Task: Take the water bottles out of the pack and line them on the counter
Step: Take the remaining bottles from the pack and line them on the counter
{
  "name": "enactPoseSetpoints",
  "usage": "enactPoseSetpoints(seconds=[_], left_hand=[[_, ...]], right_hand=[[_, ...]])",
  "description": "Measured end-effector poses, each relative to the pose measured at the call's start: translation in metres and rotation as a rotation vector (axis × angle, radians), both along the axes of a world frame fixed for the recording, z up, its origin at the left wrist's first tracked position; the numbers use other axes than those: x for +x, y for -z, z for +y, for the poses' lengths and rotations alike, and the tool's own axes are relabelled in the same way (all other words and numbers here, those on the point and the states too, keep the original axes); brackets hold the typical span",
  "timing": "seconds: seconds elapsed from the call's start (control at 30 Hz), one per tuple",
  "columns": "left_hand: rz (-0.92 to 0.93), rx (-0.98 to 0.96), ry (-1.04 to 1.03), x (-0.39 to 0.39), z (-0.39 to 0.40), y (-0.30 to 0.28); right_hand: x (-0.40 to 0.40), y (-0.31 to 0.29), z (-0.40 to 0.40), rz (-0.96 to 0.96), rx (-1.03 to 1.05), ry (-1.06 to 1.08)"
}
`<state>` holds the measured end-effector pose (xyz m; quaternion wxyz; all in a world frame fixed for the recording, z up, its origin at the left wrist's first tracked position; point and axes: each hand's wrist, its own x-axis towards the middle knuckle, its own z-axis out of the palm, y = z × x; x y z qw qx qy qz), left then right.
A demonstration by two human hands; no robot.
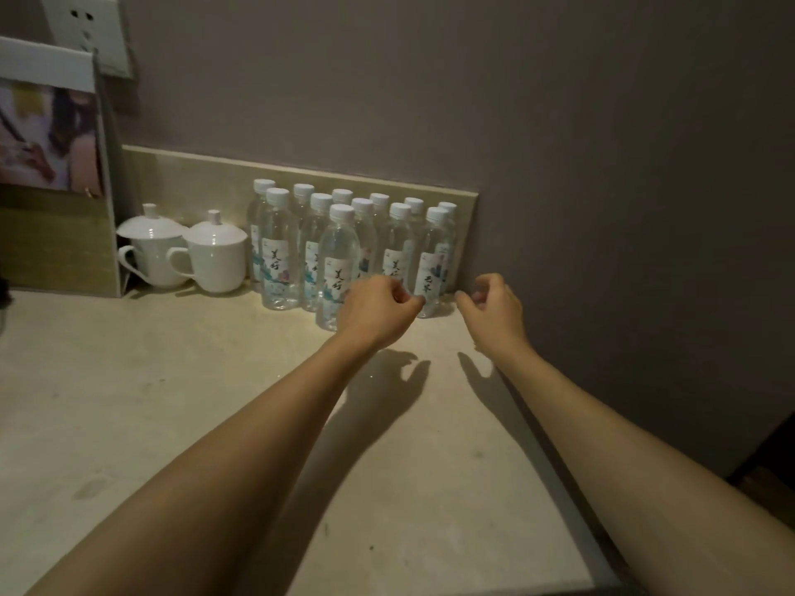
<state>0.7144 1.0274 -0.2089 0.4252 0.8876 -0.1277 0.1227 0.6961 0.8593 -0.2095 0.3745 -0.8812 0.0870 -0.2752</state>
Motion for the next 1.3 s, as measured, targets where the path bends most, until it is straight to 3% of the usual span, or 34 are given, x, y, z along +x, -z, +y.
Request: enactPoseSetpoints(seconds=[0.23, 0.47, 0.87, 1.3], left_hand=[[-0.085, -0.007, 0.090, -0.025, -0.077, -0.026], [-0.082, -0.062, 0.208, -0.073, -0.205, -0.040], [-0.069, -0.130, 0.400, -0.180, -0.442, -0.021], [-0.003, -0.128, 0.482, -0.184, -0.572, 0.008]], right_hand=[[-0.040, -0.022, -0.061, -0.143, 0.028, 0.055], [-0.105, -0.039, -0.178, -0.268, 0.063, 0.126], [-0.233, -0.011, -0.387, -0.232, 0.176, 0.251], [-0.252, 0.016, -0.500, -0.194, 0.233, 0.365]])
